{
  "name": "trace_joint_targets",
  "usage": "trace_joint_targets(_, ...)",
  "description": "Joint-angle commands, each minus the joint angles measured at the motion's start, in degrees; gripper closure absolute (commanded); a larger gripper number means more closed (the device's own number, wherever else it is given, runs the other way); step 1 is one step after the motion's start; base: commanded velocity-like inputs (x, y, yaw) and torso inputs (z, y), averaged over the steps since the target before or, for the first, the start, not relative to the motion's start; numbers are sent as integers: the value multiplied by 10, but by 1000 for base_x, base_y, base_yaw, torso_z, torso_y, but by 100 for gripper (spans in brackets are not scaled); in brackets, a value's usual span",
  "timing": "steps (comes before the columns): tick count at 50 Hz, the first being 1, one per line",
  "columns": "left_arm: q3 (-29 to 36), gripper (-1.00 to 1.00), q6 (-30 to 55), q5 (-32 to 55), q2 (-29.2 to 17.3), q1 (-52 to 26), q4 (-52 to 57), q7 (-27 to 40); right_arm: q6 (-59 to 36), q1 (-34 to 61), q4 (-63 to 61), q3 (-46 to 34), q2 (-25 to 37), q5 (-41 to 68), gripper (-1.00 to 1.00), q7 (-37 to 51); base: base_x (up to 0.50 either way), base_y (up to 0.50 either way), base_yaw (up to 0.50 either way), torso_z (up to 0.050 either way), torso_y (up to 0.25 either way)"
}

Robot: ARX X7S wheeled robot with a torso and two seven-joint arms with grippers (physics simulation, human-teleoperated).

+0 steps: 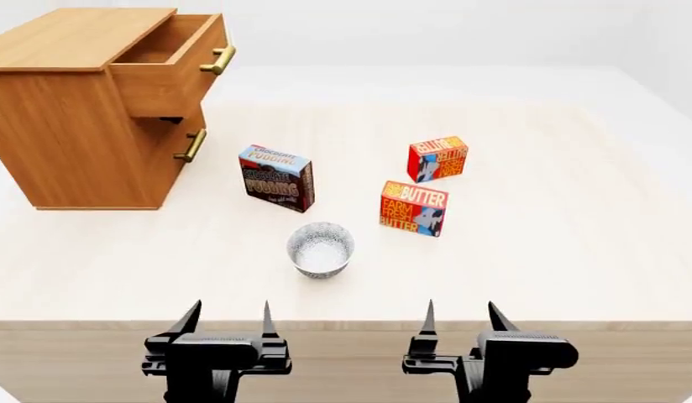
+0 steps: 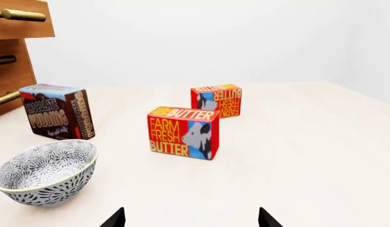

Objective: Put the bowl in the top drawer of the cabinet.

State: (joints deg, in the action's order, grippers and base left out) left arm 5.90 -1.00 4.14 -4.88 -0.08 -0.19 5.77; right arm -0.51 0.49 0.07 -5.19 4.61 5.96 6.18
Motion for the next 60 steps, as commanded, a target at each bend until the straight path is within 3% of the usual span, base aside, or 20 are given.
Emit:
trace_joint_targets(1, 10, -100, -3, 5, -8, 0, -1, 10, 4, 0, -1, -9, 8, 9, -100, 6, 0, 0, 0, 50, 0)
trace_joint_targets(7, 13, -100, 1, 9, -11, -1, 0, 16, 3, -1, -2, -20, 14, 2, -100, 12, 0, 226, 0, 49, 0)
trace_joint_targets(18, 22, -100, 0, 11, -17, -1, 0, 24, 5, -2, -4, -25, 20, 13, -100, 16, 0, 500, 0, 0, 0)
trace_joint_targets(37, 32, -100, 0, 8, -26, -4, 8, 44, 17, 0, -9, -31, 26, 18, -100, 34, 0, 0, 0, 0, 0)
trace_joint_targets(49, 29, -100, 198, 2, -55, -1, 272, 75, -160, -12, -275, -29, 49, 55, -100, 73, 0, 0, 0, 0, 0)
trace_joint_targets(60, 33, -100, 259, 7, -63, -11, 333, 80, -211, -12, -358, -33, 65, 68, -100, 83, 0, 0, 0, 0, 0)
